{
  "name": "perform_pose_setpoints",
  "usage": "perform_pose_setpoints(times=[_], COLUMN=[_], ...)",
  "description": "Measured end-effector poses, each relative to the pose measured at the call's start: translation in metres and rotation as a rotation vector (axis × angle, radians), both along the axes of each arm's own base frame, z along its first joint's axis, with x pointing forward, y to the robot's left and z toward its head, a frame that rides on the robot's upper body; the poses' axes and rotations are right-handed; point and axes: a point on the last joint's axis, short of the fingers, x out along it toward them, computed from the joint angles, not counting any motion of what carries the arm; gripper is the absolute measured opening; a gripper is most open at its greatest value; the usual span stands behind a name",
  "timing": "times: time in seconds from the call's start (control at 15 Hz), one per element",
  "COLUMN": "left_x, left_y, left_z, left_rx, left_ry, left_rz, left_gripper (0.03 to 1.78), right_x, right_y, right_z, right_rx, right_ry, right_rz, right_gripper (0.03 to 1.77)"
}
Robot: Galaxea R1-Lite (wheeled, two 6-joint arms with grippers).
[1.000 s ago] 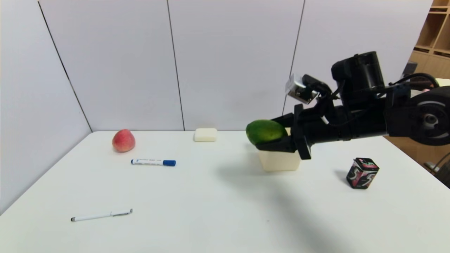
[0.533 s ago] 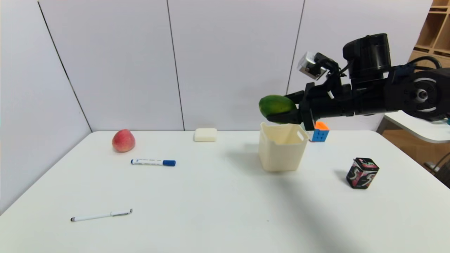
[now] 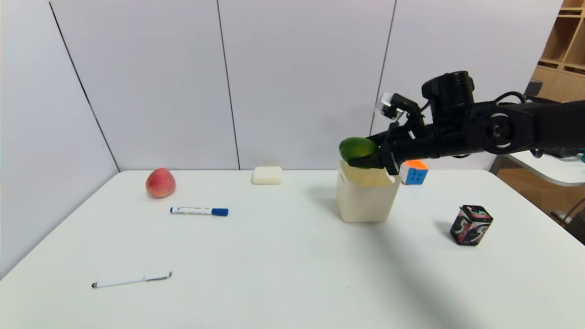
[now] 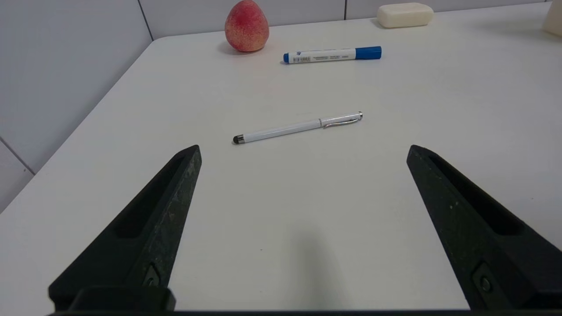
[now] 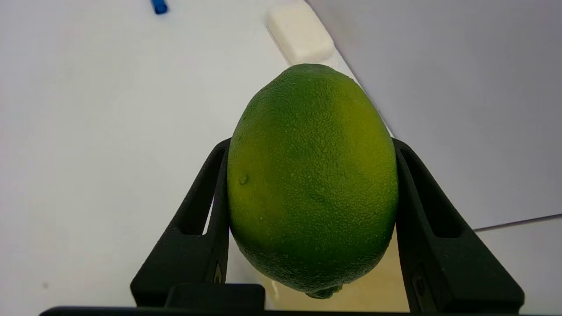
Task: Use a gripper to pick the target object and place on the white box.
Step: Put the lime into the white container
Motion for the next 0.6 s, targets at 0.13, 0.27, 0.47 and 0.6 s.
perform_pose_setpoints(times=[0.13,0.27,0.47,0.6], left_x=[0.000,0.000,0.000,0.000], left_y=[0.000,0.000,0.000,0.000], left_z=[0.000,0.000,0.000,0.000], left_rx=[0.000,0.000,0.000,0.000], left_ry=[0.000,0.000,0.000,0.000], left_rz=[0.000,0.000,0.000,0.000], left_gripper=[1.69,1.69,1.69,1.69], right_x=[0.010,0.017,0.020,0.021], right_y=[-0.002,-0.005,-0.006,-0.006], right_z=[-0.011,-0.018,-0.025,-0.027], right_rx=[-0.020,-0.033,-0.044,-0.045], right_ry=[0.014,0.026,0.046,0.051], right_rz=[-0.020,-0.045,-0.056,-0.055], right_gripper=[1.01,1.01,1.01,1.01])
